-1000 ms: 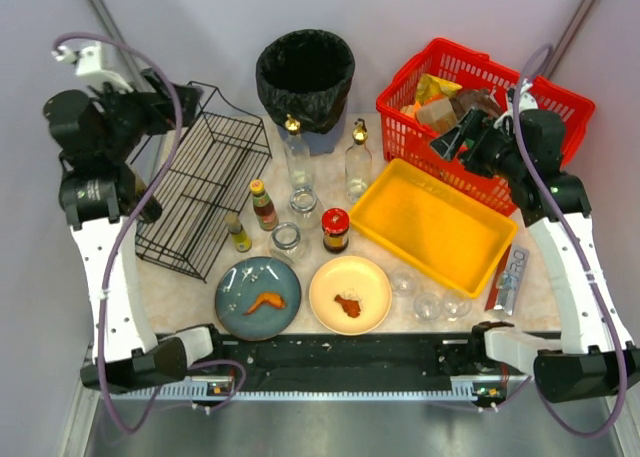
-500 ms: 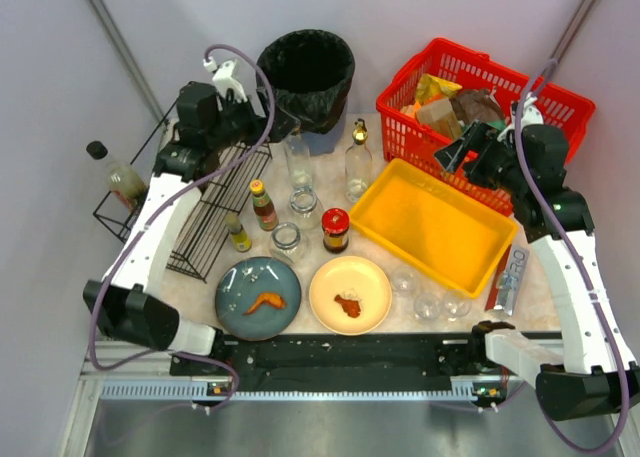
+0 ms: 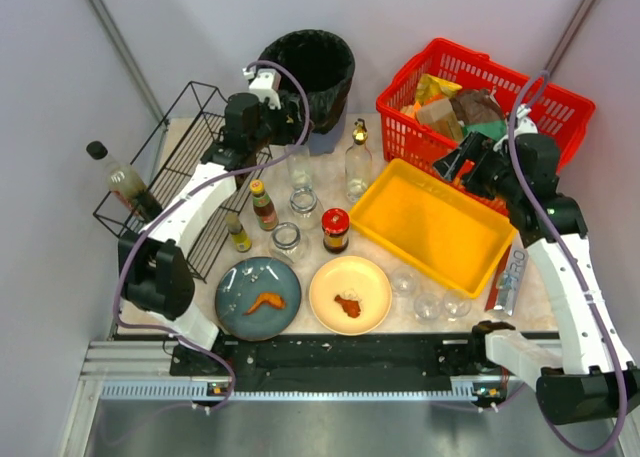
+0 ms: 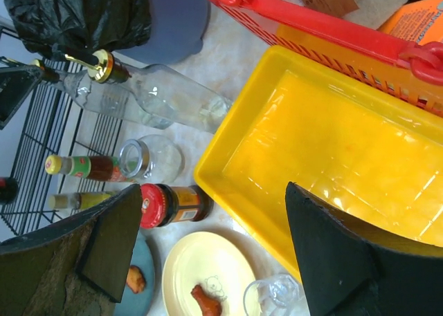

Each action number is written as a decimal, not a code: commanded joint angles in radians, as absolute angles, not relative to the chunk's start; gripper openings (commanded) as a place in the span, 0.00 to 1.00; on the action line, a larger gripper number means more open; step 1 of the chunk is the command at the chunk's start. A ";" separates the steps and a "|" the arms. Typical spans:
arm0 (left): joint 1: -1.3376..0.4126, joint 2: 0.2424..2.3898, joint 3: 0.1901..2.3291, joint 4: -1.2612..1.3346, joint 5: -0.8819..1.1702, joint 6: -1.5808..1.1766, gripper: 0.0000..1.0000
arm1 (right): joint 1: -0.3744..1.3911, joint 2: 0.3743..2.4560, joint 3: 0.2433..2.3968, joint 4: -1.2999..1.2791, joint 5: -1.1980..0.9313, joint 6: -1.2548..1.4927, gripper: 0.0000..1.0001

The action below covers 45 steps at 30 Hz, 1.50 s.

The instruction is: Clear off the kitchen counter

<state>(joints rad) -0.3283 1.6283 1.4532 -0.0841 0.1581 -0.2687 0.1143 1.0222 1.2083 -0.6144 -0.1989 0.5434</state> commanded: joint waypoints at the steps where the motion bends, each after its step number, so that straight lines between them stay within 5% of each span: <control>1: -0.330 1.620 1.413 0.080 0.100 -0.186 0.87 | 0.103 0.980 1.206 -0.580 -0.163 0.529 0.83; 16: -0.367 1.643 1.345 0.146 -0.041 -0.133 0.74 | 0.101 0.974 1.184 -0.578 -0.130 0.518 0.83; 26: -0.370 1.693 1.408 0.088 -0.080 -0.133 0.54 | 0.101 0.966 1.170 -0.580 -0.129 0.512 0.83; 34: -0.370 1.643 1.462 0.038 -0.095 -0.137 0.02 | 0.103 0.948 1.164 -0.581 -0.126 0.500 0.83; 45: -0.368 1.543 1.702 -0.080 -0.279 -0.104 0.00 | 0.101 0.934 1.175 -0.583 -0.132 0.492 0.84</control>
